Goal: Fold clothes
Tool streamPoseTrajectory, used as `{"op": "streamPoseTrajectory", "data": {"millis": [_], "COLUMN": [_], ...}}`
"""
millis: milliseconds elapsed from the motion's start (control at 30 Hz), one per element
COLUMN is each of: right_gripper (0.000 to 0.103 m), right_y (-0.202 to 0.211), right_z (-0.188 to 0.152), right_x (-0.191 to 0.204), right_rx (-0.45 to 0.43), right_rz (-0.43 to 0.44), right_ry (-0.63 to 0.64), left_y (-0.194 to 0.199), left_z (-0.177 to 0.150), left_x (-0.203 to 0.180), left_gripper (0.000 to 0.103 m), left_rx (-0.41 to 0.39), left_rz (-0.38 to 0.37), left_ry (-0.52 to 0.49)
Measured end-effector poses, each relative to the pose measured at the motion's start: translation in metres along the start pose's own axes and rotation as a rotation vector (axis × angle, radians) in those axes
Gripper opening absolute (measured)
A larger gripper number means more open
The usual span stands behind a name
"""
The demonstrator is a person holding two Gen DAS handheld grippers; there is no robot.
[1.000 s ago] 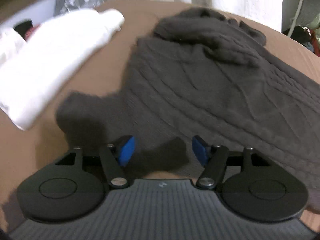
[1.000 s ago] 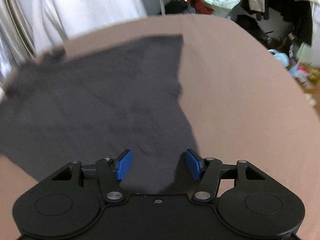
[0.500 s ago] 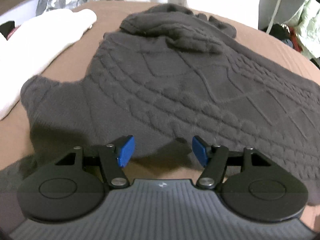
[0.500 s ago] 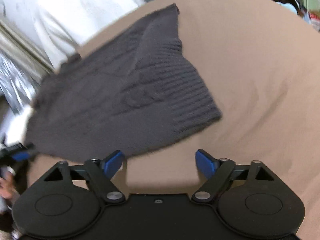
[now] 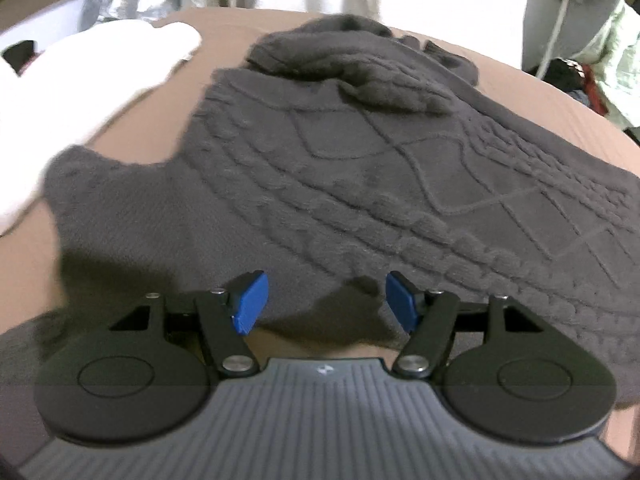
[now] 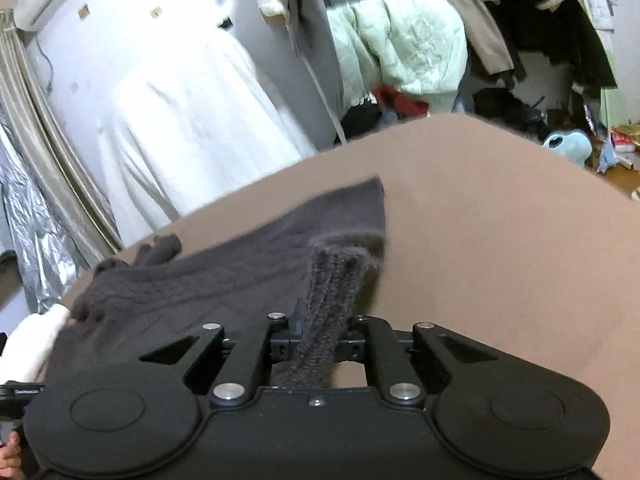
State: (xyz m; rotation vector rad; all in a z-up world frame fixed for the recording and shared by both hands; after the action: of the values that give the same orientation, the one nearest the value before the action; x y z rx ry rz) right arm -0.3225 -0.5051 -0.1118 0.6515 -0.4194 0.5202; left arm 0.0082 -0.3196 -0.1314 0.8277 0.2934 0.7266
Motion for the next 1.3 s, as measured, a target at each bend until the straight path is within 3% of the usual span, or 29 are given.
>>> {"op": "streamPoseTrajectory", "data": {"millis": [67, 133, 267, 433, 533, 700, 867, 967, 1067, 1300], "right_gripper": [0.01, 0.01, 0.01, 0.01, 0.01, 0.011, 0.012, 0.012, 0.012, 0.012], "right_y": [0.0, -0.008, -0.013, -0.01, -0.007, -0.004, -0.015, -0.018, -0.015, -0.016], "right_z": [-0.004, -0.018, -0.037, -0.029, -0.023, -0.024, -0.025, -0.025, -0.025, -0.025], "right_x": [-0.007, -0.008, -0.012, -0.018, -0.02, -0.017, -0.02, -0.019, -0.017, -0.015], "right_rx": [0.048, 0.071, 0.093, 0.112, 0.118, 0.124, 0.176, 0.188, 0.189, 0.188], "right_rz": [-0.062, -0.137, -0.197, -0.193, -0.183, -0.175, -0.235, -0.251, -0.247, -0.256], "right_ry": [0.018, 0.126, 0.18, 0.158, 0.145, 0.195, 0.203, 0.21, 0.24, 0.302], "left_y": [0.006, 0.004, -0.002, 0.0, -0.002, 0.004, -0.012, -0.024, -0.017, -0.016], "left_z": [-0.001, -0.002, -0.002, 0.0, 0.007, 0.012, 0.009, 0.008, 0.01, 0.01], "left_x": [-0.007, -0.015, -0.016, -0.003, 0.007, 0.019, 0.006, -0.004, -0.011, -0.005], "left_gripper": [0.065, 0.065, 0.065, 0.074, 0.074, 0.075, 0.08, 0.08, 0.08, 0.081], "left_rx": [-0.005, 0.001, 0.026, 0.006, 0.006, -0.062, -0.015, 0.06, 0.064, 0.022], "left_rz": [0.021, 0.034, 0.028, 0.002, -0.03, -0.097, -0.196, -0.183, -0.124, -0.186], "left_ry": [-0.05, -0.094, -0.085, -0.015, 0.025, 0.103, 0.116, 0.083, 0.001, 0.077]}}
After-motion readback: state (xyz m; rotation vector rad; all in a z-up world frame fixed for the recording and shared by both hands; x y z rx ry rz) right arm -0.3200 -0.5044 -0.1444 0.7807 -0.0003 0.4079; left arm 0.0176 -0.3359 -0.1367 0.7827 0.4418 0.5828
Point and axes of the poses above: each gripper's, at about its wrist camera, not at the fingertips, and y roughly against the way its jaws point, x to its left, z to its top, the point moved 2 cm from there along -y, roughly the way its jaws point, and after that the axes turned 8 degrees about -y, right-handed, at the moved point
